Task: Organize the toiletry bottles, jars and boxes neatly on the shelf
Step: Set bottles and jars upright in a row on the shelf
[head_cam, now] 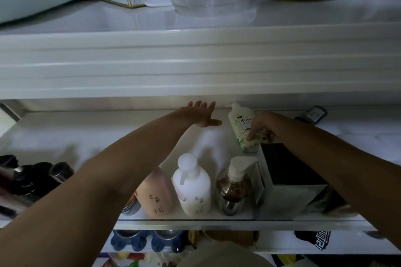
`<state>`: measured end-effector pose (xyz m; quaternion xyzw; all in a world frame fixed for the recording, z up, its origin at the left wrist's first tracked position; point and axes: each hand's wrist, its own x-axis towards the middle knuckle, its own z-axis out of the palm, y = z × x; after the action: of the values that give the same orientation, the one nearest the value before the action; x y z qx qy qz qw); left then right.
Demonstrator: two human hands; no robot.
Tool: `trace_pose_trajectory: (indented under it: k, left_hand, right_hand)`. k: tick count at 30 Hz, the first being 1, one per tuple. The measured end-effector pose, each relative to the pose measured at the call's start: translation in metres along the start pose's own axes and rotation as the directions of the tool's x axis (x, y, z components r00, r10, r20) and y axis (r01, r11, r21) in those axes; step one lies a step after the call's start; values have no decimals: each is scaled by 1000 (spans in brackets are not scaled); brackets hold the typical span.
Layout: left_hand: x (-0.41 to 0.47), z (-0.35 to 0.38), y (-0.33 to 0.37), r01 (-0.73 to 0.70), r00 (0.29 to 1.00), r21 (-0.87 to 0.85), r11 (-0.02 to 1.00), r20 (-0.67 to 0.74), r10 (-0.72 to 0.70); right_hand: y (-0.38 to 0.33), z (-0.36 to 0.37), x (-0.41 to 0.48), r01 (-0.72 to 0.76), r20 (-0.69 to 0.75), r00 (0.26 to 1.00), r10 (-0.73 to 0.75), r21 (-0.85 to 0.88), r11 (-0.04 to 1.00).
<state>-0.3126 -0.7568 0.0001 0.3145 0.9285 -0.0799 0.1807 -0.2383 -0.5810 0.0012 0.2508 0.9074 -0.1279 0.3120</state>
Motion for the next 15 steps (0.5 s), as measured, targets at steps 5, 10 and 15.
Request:
trace_pose_trajectory:
  k: [5,10,15]
  left_hand:
    - [0,-1,-2,0,1000,-14,1000,-10,-1]
    - [-1,-2,-4,17,1000,-6,1000,2,-17]
    - [-7,-25,-11,40,998,-50,998,-52,-43]
  right_hand:
    - [2,1,2,1,-24,1000,1,97,995]
    - [2,2,9,-56,43,998,49,185,981]
    - [8,-8,21,-62,51,998,47,367,928]
